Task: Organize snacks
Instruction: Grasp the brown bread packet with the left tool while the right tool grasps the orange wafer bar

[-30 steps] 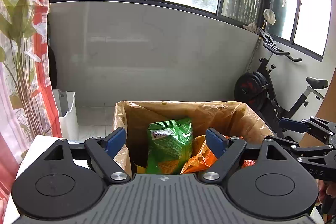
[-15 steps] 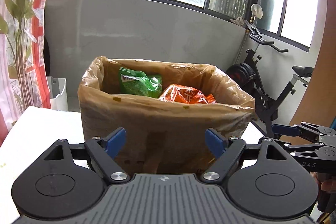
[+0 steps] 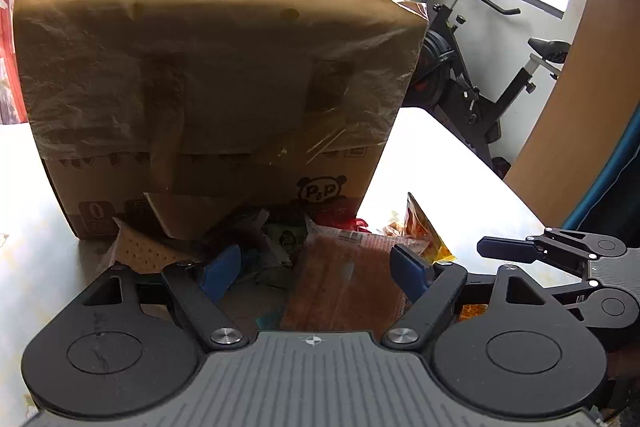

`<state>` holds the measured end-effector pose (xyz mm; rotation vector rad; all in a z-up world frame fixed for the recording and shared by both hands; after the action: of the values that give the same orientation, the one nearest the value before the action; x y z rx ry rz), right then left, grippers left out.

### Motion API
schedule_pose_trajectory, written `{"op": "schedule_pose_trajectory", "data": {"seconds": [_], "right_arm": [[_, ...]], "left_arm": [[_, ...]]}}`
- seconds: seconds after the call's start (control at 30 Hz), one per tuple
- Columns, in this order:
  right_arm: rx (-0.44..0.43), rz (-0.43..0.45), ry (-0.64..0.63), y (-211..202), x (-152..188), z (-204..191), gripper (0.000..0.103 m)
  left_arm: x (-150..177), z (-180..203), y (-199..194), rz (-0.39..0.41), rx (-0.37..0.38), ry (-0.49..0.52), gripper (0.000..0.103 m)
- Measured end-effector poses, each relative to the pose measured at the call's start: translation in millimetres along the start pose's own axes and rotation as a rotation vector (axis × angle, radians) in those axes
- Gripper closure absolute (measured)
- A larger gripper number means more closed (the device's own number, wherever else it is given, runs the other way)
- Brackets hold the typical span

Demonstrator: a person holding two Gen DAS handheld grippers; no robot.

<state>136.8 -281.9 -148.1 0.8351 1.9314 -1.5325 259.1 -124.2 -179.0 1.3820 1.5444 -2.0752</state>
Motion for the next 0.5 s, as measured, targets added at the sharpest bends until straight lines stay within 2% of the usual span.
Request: {"op": "schedule_pose_trajectory", "data": {"seconds": [0.27, 0.5], "right_arm": [[-0.036, -0.068, -0.011, 19.9, 26.5, 3.6, 0.045], [-0.074, -0.067, 0.024, 34.8, 33.3, 8.0, 0.045]], "left_arm": [[11.8, 19.2, 14.9, -0.044, 0.014, 0.029, 0.020], [13.6, 24.1, 29.6, -0.085, 0.023, 0.038, 0.020]]}}
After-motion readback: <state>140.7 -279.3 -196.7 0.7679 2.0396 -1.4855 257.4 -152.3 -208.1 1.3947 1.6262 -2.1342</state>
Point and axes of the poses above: each gripper's, at about its wrist camera, not at the fingertips, and y roughly the way its jaws point, z to its right, x to its underside, the point moved 3 cm from there along y, roughly the way its jaws point, and after that the axes turned 11 degrees about y, right-handed, at the moved point
